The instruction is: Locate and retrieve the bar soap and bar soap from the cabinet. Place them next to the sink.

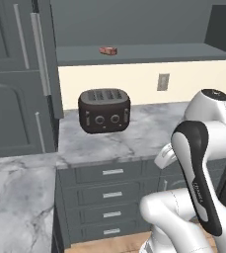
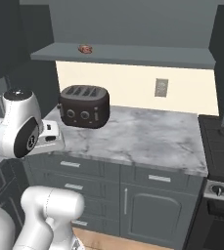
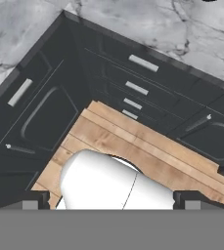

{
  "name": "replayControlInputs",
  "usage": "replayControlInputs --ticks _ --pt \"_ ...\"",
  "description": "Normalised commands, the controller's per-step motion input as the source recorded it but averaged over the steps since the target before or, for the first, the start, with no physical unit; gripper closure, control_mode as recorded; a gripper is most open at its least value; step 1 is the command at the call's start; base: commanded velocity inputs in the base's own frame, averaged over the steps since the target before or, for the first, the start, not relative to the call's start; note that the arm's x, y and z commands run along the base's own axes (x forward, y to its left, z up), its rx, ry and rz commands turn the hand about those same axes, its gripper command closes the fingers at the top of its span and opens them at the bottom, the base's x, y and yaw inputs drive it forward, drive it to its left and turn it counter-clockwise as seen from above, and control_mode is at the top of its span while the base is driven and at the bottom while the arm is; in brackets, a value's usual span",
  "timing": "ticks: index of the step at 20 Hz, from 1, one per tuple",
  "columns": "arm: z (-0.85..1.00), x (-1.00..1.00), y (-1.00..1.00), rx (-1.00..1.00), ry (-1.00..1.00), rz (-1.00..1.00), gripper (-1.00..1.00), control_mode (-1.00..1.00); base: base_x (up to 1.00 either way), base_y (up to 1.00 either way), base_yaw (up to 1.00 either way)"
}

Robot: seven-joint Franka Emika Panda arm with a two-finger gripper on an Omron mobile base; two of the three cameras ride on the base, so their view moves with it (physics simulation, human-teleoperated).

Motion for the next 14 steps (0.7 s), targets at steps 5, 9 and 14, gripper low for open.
replayControlInputs --ticks 5,9,14 --pt "0.00 0.00 0.00 0.00 0.00 0.00 -1.00 1.00 0.30 -0.32 0.07" --pt "0.00 0.00 0.00 0.00 0.00 0.00 -1.00 1.00 0.03 -0.19 -0.01" --pt "0.00 0.00 0.00 0.00 0.00 0.00 -1.00 1.00 0.13 -0.06 -0.02"
